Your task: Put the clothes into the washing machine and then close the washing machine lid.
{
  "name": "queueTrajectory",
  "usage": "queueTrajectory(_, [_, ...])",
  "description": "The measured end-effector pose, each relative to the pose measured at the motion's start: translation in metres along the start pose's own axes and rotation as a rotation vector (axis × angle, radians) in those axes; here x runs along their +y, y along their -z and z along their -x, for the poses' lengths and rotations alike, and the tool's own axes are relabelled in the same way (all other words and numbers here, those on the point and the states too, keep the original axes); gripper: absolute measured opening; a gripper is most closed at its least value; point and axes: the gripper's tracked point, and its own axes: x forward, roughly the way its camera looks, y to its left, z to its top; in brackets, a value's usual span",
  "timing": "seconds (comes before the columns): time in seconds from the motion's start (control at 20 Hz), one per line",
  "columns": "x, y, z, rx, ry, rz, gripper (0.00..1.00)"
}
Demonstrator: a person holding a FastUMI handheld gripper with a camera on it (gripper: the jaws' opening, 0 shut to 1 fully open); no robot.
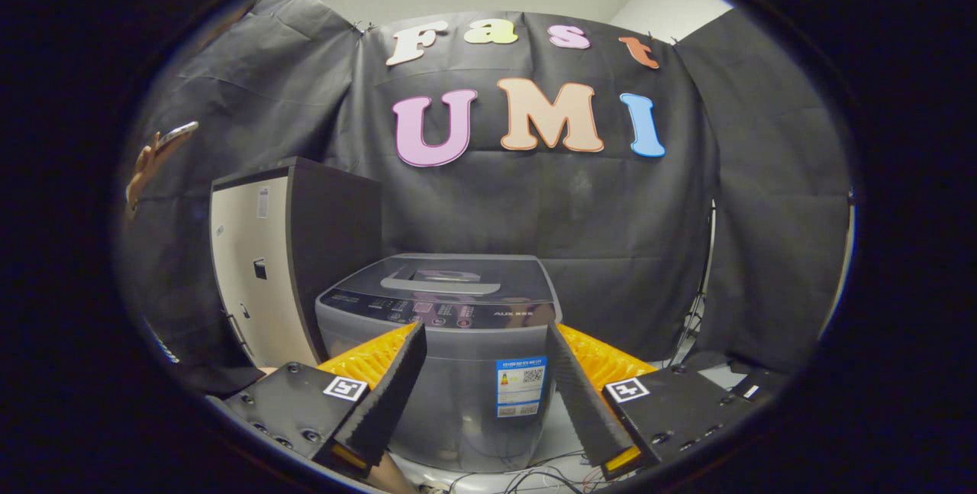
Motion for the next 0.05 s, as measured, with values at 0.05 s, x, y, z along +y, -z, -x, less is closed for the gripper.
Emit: queueTrajectory(0.05, [0.0002, 0.0002, 0.0005, 0.000, 0.000, 0.000, 0.97])
